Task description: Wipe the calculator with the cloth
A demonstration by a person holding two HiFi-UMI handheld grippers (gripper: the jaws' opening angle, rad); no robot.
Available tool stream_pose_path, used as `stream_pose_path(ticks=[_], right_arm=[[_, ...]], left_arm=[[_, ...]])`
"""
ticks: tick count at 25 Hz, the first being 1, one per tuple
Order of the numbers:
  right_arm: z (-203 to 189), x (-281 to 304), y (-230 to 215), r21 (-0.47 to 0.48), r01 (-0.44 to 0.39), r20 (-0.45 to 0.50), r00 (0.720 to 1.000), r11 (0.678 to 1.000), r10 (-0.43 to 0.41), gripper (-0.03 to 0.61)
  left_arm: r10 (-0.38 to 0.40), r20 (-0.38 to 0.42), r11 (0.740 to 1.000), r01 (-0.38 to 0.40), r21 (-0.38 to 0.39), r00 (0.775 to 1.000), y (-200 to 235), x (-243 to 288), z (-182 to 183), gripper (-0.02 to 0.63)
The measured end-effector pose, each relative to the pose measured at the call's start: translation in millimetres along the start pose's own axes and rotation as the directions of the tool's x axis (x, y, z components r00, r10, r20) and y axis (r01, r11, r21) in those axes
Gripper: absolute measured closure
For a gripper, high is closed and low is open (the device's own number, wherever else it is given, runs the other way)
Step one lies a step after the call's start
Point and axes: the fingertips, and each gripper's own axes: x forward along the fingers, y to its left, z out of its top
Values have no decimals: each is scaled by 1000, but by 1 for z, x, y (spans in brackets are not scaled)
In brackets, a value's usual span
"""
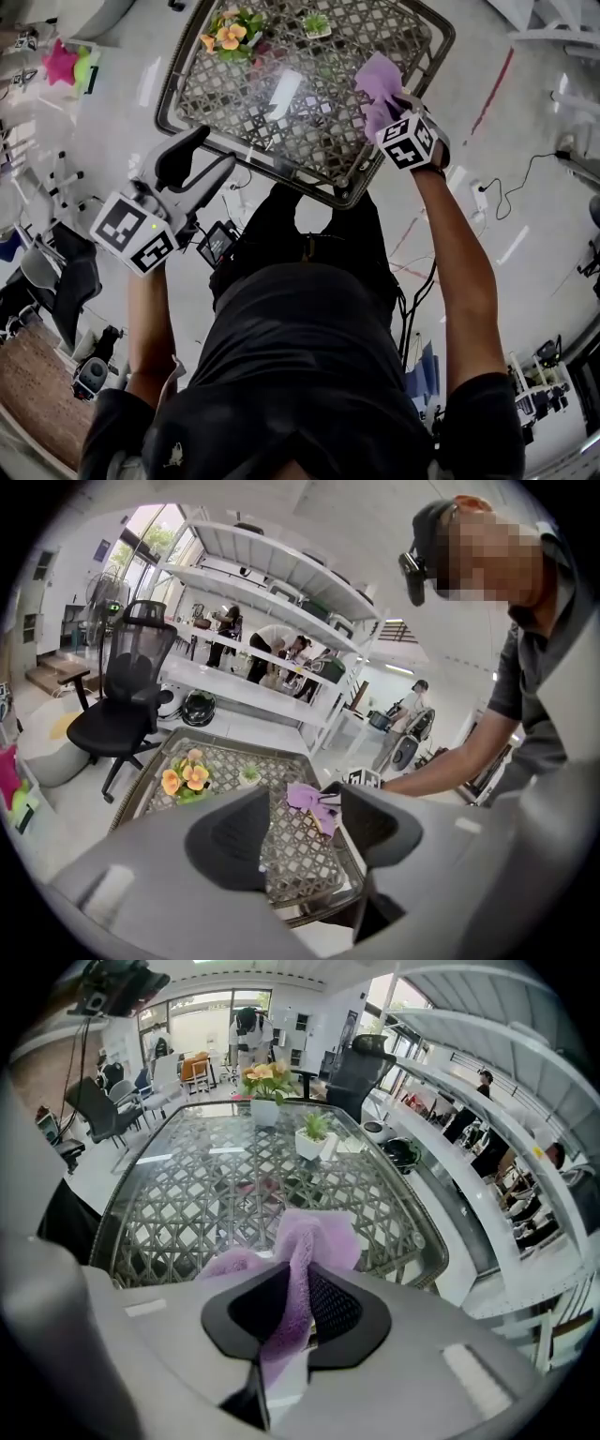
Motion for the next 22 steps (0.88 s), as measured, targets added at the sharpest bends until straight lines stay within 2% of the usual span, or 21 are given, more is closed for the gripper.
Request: stream_pose_path(ticks=[4, 6, 7, 9, 12, 14, 15, 19, 20, 22], right_arm=[[-8, -11, -16, 114, 36, 16, 999, 993, -38, 520], [-6, -19, -22, 223, 34, 46, 998, 974, -46, 520], [-4, -23, -25, 298, 28, 61, 997, 954, -49, 520], [-8, -26, -29, 474, 10, 86, 995, 880, -58, 520], [-23, -21, -27, 702, -30, 111, 992, 711, -68, 520], [-30, -17, -22, 790, -51, 124, 989, 611, -78, 520], [-31, -16, -20, 815, -60, 131, 988, 576, -83, 520], [-25, -10, -3, 872, -122, 171, 983, 474, -62, 520], [-23, -8, 1, 876, -134, 178, 982, 463, -54, 520], [-16, -6, 9, 870, -149, 187, 982, 471, -35, 520]], left_arm=[[-9, -5, 1000, 9, 7, 1000, -4, 5, 2, 330], [-12, -10, 1000, 12, 9, 1000, -7, 8, 2, 329], [-15, -12, 1000, 15, 11, 1000, -8, 9, 2, 330], [-20, -14, 1000, 20, 13, 1000, -10, 12, 2, 329], [-28, -15, 999, 28, 17, 1000, -13, 14, 4, 329], [-28, -17, 999, 29, 19, 999, -14, 15, 3, 330], [-27, -19, 999, 28, 19, 999, -14, 15, 3, 330], [-27, -21, 999, 27, 19, 999, -14, 13, 0, 329], [-27, -21, 999, 27, 19, 999, -14, 12, -1, 330], [-26, -17, 999, 27, 17, 1000, -14, 11, -1, 329]])
